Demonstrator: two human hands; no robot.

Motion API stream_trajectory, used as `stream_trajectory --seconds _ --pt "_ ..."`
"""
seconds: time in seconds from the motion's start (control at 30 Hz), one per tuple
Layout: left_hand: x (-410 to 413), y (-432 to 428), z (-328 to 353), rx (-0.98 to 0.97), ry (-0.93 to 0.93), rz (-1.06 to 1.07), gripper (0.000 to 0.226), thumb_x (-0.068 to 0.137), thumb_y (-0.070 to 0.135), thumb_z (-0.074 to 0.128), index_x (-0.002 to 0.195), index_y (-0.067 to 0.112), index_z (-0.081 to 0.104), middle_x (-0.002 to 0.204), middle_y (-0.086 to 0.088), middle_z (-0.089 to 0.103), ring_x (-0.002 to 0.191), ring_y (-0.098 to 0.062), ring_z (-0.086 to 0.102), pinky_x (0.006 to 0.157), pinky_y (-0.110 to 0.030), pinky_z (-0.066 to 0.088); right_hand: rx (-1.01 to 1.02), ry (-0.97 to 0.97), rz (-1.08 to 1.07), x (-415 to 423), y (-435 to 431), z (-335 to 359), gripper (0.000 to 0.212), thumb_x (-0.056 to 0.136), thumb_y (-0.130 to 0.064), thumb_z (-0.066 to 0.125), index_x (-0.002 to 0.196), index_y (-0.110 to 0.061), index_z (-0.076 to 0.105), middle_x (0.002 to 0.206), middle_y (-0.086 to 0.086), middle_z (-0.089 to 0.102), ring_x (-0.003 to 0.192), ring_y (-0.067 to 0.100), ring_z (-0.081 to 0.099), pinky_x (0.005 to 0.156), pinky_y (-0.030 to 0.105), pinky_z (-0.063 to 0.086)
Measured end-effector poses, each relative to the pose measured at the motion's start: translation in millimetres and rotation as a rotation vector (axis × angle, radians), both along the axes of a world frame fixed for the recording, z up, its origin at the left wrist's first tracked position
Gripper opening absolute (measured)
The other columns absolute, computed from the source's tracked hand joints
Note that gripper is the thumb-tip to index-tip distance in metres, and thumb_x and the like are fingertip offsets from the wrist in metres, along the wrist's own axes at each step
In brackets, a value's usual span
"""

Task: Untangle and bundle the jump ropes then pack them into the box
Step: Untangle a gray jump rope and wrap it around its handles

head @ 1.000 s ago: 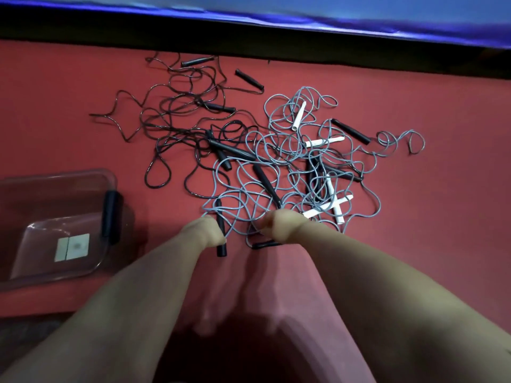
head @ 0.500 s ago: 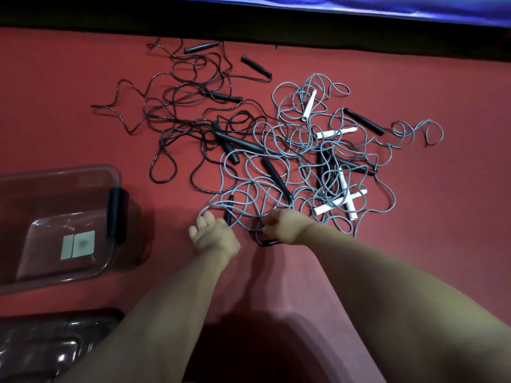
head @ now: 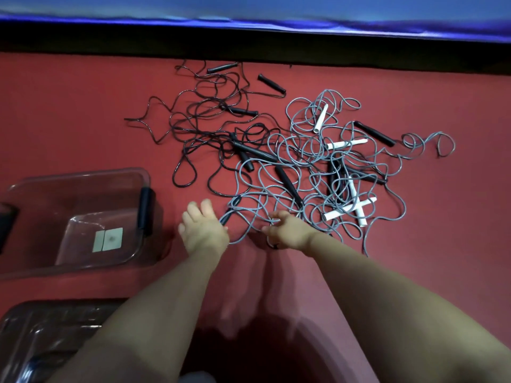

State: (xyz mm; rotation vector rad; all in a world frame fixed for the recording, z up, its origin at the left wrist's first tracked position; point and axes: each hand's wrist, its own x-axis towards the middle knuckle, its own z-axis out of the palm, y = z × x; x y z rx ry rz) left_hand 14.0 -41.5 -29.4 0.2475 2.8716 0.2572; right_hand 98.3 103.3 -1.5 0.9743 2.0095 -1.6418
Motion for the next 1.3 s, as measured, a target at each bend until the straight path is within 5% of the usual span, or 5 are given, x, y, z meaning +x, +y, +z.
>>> stream_trajectory --seconds 0.6,0.77,0.93,1.13,1.3 --pt "-21 -3 -32 -0.141 -0.328 -0.187 0.029 0.093 0.016 0.041 0.12 0.007 0.044 0.126 -0.016 0.054 0.118 -0.033 0.052 0.093 -0.035 0.041 0.012 0.067 -0.049 -32 -3 -23 0.007 0.091 -0.018 0.058 0.092 -0.021 0.052 0.093 0.008 0.061 0.081 0.02 0.054 0.08 0.031 0.044" --pt "-28 -4 21 0.167 -0.831 -0.252 0.014 0.075 0.017 0.047 0.062 0.012 0.043 0.04 0.002 0.044 0.037 -0.015 0.043 0.041 -0.017 0.026 0.07 0.13 -0.053 -31 -4 -19 0.028 0.09 -0.008 0.055 0.117 -0.012 0.05 0.09 0.008 0.061 0.08 0.02 0.058 0.086 0.037 0.05" --pt "-44 -11 136 0.078 -0.677 -0.446 0.011 0.085 0.012 0.053 0.074 0.014 0.051 0.055 0.002 0.048 0.047 -0.015 0.038 0.047 -0.023 0.028 0.242 0.243 0.162 -16 -6 14 0.07 0.081 0.004 0.054 0.142 -0.022 0.035 0.111 0.004 0.035 0.09 0.016 0.048 0.098 0.023 0.04" --pt "-29 -1 248 0.432 -0.726 -0.632 0.028 0.091 0.03 0.06 0.072 0.015 0.045 0.046 0.008 0.036 0.039 -0.007 0.024 0.04 -0.018 0.02 0.647 0.233 0.11 -8 24 76 0.03 0.081 -0.032 0.062 0.111 -0.033 0.06 0.131 -0.002 0.039 0.125 0.021 0.033 0.108 0.034 0.026" --pt "-23 18 278 0.75 -0.561 -0.637 0.023 0.088 0.029 0.056 0.075 0.014 0.047 0.054 0.004 0.04 0.042 -0.007 0.032 0.04 -0.016 0.026 0.422 0.365 -0.142 4 65 158 0.049 0.101 -0.043 0.031 0.074 -0.014 0.06 0.076 0.005 0.061 0.073 0.02 0.056 0.069 0.026 0.043"
